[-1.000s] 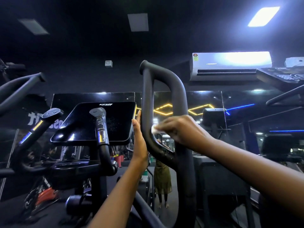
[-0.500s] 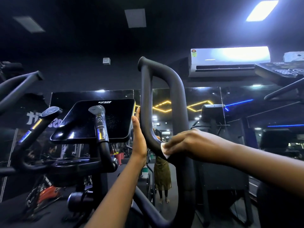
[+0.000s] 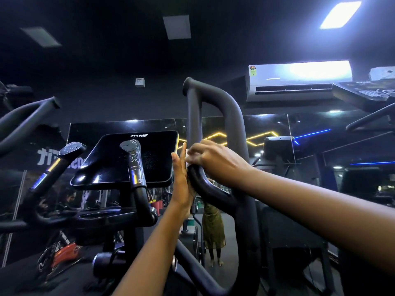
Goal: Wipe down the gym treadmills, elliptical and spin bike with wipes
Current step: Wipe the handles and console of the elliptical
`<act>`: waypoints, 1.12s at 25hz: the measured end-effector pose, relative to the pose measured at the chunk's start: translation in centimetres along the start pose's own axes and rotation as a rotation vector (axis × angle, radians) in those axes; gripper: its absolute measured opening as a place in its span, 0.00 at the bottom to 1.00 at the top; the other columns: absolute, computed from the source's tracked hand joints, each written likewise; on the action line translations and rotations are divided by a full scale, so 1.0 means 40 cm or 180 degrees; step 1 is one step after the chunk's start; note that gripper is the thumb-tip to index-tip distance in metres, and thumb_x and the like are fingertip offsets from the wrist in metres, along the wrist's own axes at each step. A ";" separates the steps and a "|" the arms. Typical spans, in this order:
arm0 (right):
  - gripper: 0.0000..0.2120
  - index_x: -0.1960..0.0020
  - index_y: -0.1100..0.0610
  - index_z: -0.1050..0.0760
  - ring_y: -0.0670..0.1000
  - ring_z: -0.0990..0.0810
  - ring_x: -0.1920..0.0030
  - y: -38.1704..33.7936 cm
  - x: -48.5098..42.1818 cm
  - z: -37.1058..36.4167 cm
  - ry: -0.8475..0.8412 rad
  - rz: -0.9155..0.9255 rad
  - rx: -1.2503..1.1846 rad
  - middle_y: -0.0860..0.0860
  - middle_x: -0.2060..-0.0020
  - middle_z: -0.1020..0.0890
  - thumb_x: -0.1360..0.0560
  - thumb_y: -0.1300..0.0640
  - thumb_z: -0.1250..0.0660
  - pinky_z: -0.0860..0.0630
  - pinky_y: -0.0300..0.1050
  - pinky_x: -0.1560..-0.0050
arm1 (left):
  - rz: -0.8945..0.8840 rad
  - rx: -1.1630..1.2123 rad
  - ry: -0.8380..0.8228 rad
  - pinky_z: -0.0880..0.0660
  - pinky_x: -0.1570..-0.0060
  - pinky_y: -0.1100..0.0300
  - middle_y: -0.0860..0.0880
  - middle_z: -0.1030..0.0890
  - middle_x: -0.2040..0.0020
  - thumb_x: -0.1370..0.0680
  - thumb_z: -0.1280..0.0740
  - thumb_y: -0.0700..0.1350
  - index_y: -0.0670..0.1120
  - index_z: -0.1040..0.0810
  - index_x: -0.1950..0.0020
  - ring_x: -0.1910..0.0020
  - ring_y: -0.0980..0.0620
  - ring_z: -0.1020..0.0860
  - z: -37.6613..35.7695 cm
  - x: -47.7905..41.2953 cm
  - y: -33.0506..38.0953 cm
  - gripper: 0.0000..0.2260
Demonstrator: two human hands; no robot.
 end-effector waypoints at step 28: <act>0.10 0.56 0.47 0.19 0.46 0.23 0.51 0.017 0.202 0.043 -0.0581 0.0221 0.0511 0.39 0.57 0.18 0.29 0.55 0.39 0.33 0.41 0.52 | 0.0051 -0.0871 0.0570 0.33 0.35 0.37 0.51 0.34 0.29 0.27 0.44 0.66 0.65 0.47 0.26 0.33 0.41 0.30 -0.022 0.011 -0.023 0.30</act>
Point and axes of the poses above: each hand's wrist, its own x-axis away from the middle knuckle, its own z-axis out of the back of the hand, y = z × x, the point moved 1 cm from there along -x, towards the middle knuckle
